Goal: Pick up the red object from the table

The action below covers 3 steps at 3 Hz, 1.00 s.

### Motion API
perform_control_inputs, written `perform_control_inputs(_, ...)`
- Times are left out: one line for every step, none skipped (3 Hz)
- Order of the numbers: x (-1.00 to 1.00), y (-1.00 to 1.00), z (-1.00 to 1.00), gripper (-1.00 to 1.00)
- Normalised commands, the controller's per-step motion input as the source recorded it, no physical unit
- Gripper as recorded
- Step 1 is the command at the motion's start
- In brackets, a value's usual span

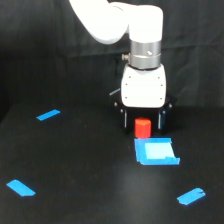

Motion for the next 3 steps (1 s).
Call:
perform_control_inputs(-0.02,-0.23,0.09,-0.90)
perform_control_inputs(-0.10,-0.08,0.34,-0.98)
perform_control_inputs(-0.09,-0.24,0.51,-0.99)
